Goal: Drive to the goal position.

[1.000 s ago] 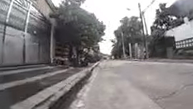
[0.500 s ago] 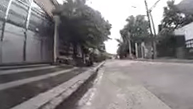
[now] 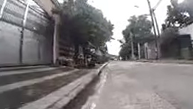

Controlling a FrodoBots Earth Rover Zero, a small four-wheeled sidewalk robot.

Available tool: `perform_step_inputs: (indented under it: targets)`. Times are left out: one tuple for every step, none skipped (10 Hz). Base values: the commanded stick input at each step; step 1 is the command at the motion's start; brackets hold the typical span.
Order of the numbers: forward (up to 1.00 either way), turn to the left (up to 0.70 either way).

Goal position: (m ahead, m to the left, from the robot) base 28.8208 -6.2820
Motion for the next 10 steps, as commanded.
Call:
perform_step_inputs:
  targets:
    - [0.67, -0.02]
    - [0.68, -0.29]
    - [0.7, -0.35]
    - [0.7, -0.35]
    - [0.7, -0.35]
    - [0.7, -0.35]
    - [0.7, -0.35]
    - [0.7, -0.23]
    - [0.7, -0.04]
    - [0.7, 0.0]
